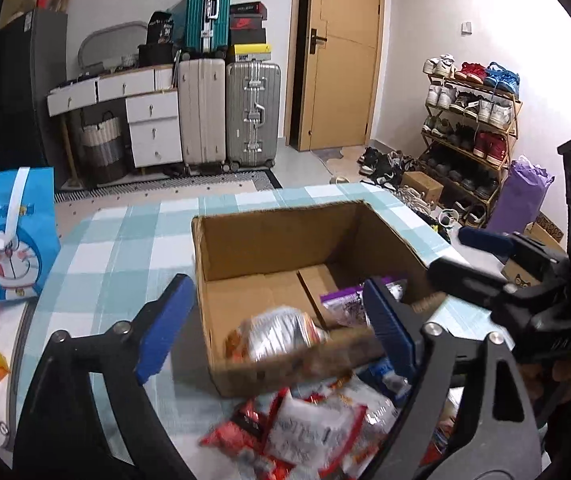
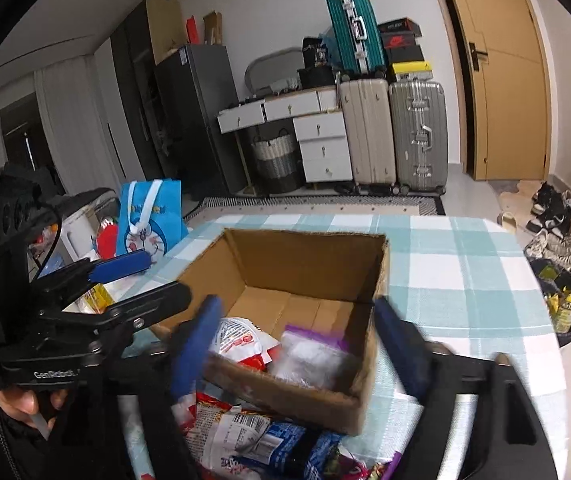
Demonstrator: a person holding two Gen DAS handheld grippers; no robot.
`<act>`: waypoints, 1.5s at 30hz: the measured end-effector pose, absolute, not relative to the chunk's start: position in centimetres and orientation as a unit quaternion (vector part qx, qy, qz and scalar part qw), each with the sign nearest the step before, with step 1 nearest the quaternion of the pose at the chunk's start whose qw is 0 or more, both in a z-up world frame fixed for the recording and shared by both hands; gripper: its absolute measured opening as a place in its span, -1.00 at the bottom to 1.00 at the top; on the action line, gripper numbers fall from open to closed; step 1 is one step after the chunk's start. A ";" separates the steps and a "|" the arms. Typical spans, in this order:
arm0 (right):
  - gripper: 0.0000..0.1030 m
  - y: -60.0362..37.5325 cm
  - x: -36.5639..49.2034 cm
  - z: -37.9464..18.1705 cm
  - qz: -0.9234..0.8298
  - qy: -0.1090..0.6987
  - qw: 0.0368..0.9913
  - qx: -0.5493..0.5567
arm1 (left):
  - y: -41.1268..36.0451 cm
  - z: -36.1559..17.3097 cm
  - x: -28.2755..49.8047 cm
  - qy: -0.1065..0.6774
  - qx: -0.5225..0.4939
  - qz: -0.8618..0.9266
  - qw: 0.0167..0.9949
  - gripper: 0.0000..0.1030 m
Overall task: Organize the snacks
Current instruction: 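Open both grippers to drop the bags into the box, then grasp the white noodle bag with the left gripper while the right gripper grasps the purple chip bag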
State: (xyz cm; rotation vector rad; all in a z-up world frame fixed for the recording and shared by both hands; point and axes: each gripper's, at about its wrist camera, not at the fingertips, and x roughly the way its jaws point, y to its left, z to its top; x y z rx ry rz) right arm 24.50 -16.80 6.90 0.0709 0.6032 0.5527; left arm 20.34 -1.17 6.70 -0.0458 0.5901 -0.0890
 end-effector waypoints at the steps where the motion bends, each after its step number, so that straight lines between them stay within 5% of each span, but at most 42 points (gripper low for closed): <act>1: 0.94 -17.1 24.2 7.1 0.264 0.293 0.918 0.036 | -1.0 6.8 19.8 0.290 -0.026 -0.041 0.956 0.78; 3: 0.99 -17.9 23.4 7.5 0.259 0.297 0.918 0.037 | -0.8 6.8 18.3 0.287 -0.028 -0.034 0.957 1.00; 15: 0.99 -20.6 18.3 7.0 0.228 0.327 0.917 -0.002 | 0.7 5.1 11.7 0.302 -0.049 -0.018 0.952 0.99; 45: 0.99 -22.7 18.2 -0.8 0.203 0.442 0.873 0.035 | 0.5 -0.4 12.3 0.378 -0.063 -0.025 0.923 0.99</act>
